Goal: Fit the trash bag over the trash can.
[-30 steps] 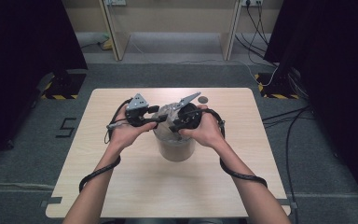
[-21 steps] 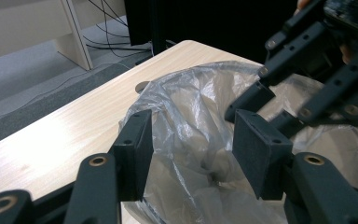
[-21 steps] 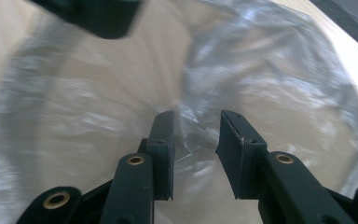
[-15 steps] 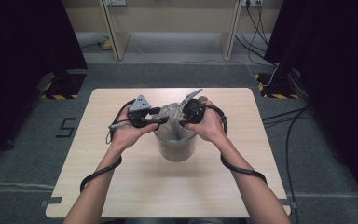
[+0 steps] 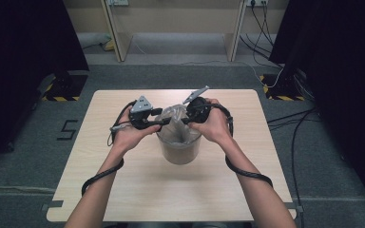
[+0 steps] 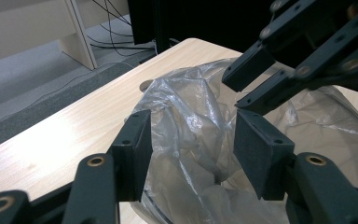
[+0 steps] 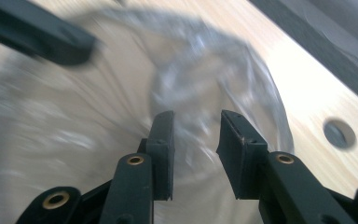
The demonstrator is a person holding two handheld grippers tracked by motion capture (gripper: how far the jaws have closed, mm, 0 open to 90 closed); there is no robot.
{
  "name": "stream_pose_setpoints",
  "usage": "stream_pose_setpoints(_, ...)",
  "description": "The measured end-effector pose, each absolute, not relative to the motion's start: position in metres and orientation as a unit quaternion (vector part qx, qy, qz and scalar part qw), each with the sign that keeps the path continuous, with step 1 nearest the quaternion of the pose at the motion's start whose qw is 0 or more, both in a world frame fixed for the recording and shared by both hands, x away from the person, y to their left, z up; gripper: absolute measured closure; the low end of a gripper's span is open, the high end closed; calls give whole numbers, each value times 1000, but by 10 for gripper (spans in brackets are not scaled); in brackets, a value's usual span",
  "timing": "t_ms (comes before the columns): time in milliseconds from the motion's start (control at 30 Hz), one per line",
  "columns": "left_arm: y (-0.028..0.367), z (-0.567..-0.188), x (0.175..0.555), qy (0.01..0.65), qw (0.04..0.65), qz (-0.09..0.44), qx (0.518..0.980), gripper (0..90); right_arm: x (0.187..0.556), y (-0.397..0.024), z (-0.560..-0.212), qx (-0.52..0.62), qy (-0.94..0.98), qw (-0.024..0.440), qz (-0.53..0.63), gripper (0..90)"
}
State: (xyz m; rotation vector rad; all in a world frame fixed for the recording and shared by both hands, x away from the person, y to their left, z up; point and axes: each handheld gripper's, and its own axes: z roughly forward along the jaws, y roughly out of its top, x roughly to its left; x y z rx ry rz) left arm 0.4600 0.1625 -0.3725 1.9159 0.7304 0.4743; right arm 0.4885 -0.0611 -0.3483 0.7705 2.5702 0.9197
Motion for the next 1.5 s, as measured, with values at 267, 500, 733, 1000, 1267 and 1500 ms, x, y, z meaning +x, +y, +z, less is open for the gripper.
stream_pose_setpoints(267, 161, -372, 459, 299, 496, 195, 792, 462, 501, -36, -353, 240, 913, 129, 305, 637)
stream_pose_setpoints(500, 164, -372, 458, 300, 498, 196, 790, 461, 514, -32, -362, 255, 913, 150, 282, 647)
stream_pose_setpoints(733, 166, -374, 459, 303, 496, 194, 790, 460, 519, -34, -364, 269, 907, 164, 278, 656)
stream_pose_setpoints(1000, 164, -373, 459, 301, 498, 194, 790, 460, 517, -38, -361, 277, 904, 165, 281, 644)
stream_pose_setpoints(1267, 165, -372, 459, 301, 498, 196, 789, 459, 514, -41, -360, 276, 903, 162, 288, 642)
stream_pose_setpoints(1500, 167, -371, 458, 303, 498, 198, 788, 459, 493, -51, -341, 244, 913, 140, 296, 674)
